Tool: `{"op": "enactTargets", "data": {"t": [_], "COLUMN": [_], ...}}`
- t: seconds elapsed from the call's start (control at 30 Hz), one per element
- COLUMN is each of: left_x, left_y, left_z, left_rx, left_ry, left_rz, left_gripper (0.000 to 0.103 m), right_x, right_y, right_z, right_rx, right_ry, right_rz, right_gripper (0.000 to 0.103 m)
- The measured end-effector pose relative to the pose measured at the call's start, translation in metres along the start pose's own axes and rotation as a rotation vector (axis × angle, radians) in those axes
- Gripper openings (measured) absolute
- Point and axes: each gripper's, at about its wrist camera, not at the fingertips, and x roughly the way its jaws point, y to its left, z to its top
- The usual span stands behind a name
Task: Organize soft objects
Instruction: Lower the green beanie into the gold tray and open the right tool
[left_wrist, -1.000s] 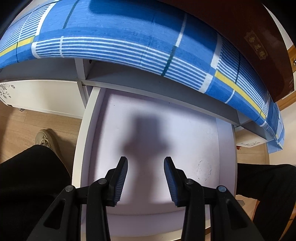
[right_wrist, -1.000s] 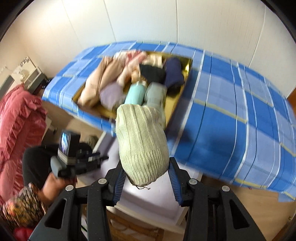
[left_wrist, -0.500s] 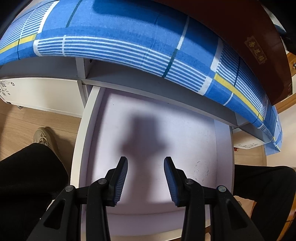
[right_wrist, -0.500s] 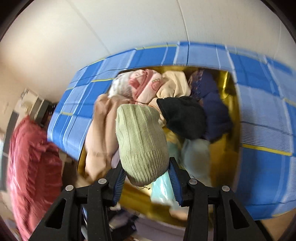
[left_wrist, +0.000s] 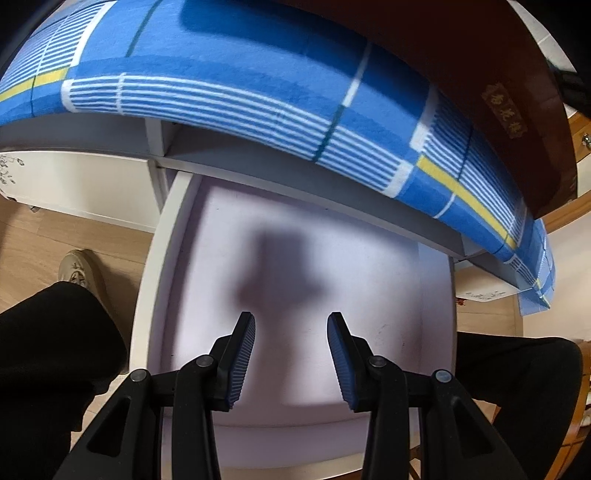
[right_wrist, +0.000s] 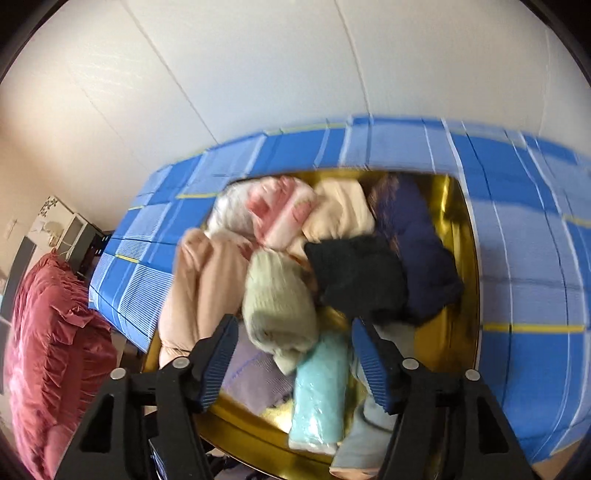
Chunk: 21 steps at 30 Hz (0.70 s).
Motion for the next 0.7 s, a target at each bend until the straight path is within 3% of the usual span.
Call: {"op": "enactTargets", "data": {"t": [0.07,0.17,0.3,0.37,0.57,0.7], "left_x": [-0.001,-0.006,-0.010,-0.012,-0.021,-0.029], "left_y": [-0.004,-0.006,-0.005,-0.008,-0.023,-0.029], "left_z": [0.000,0.000,0.003,0.004,0.004,0.002], "left_rx": [0.018,0.028,0.014,0.027,0.097,0.122], "left_ry": [-0.010,-0.033,-0.049,-0.060,-0.102,-0.130], "left_rz": [0.007,0.019,0.058,0.083,0.153,0.154], "left_gripper": [0.040,0.040,0.040,0.040,0.040,0.040], "right_x": [0.006,0.024,0.047,0.047,0.037,0.026], "right_y": [0.011,0.025,0.035,0.034,0.021,0.025], "right_z": [0.004,0.007,0.000,-0.005,-0.006,-0.019], "right_rx": [-0.029,-0.066,-0.142,-0.171,-0.145,-0.177], "right_ry": [-0.001,0.020,0.084,0.076,0.089,0.090], "right_rz": [0.008,-0.005,-0.040,-0.064,-0.129,-0.107], "right_gripper": [0.036,0.028,0.028,0.028,0.029,0.040]}}
